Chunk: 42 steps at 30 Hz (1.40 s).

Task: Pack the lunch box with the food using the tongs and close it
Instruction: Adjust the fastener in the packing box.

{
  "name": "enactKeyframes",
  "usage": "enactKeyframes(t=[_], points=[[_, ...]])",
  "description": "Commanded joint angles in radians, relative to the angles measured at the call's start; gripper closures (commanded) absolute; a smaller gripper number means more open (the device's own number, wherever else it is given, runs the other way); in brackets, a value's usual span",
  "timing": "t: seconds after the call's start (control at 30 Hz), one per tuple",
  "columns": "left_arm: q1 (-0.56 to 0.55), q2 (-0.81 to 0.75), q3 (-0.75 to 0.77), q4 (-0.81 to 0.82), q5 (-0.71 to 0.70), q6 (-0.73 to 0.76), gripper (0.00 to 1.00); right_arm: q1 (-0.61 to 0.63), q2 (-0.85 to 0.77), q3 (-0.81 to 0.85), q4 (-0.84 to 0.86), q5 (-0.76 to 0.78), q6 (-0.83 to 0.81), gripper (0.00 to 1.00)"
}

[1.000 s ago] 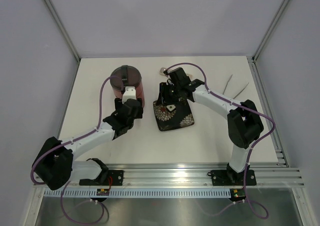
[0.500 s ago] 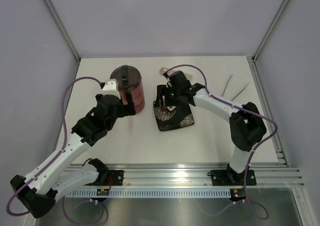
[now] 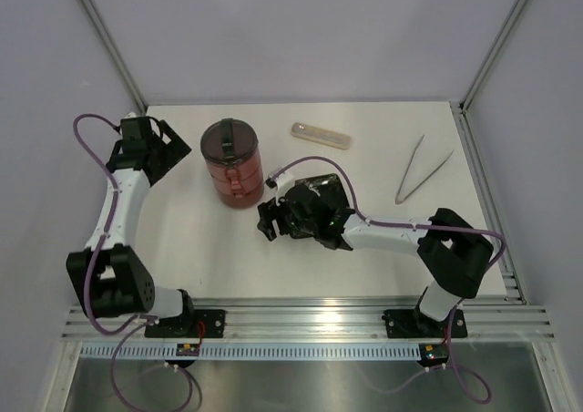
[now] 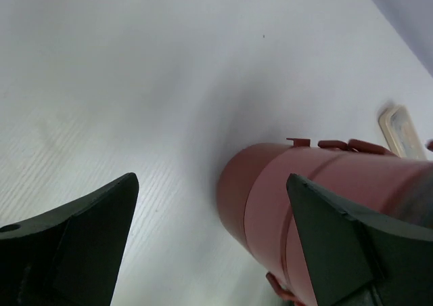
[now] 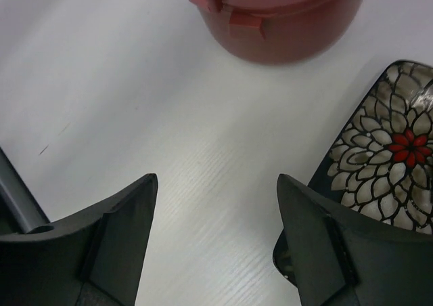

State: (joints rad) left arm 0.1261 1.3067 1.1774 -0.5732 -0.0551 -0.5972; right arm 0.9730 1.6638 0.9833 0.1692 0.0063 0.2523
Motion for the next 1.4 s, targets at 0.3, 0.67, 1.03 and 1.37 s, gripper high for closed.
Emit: enactKeyframes(t=[0.3,0.67,1.03,1.37], points=[[0.037,0.437,0.232,0.257,0.316,-0.107,0.05,0.056,0.135,0.181,0.205,0.385,0.063,0.14],[-0.029,0.609,0.286,0.285,0.426,-0.118,0.06,0.084,0.229,0.295,0.196,0.547,0.131,0.05],[-0.074,0.476,0.065,0.375,0.429,-0.158,0.07,0.104,0.151,0.135,0.253,0.561,0.116,0.08],[-0.079,0.408,-0.012,0.358,0.391,-0.138,0.08,0.138,0.128,0.084,0.303,0.551,0.099,0.11]])
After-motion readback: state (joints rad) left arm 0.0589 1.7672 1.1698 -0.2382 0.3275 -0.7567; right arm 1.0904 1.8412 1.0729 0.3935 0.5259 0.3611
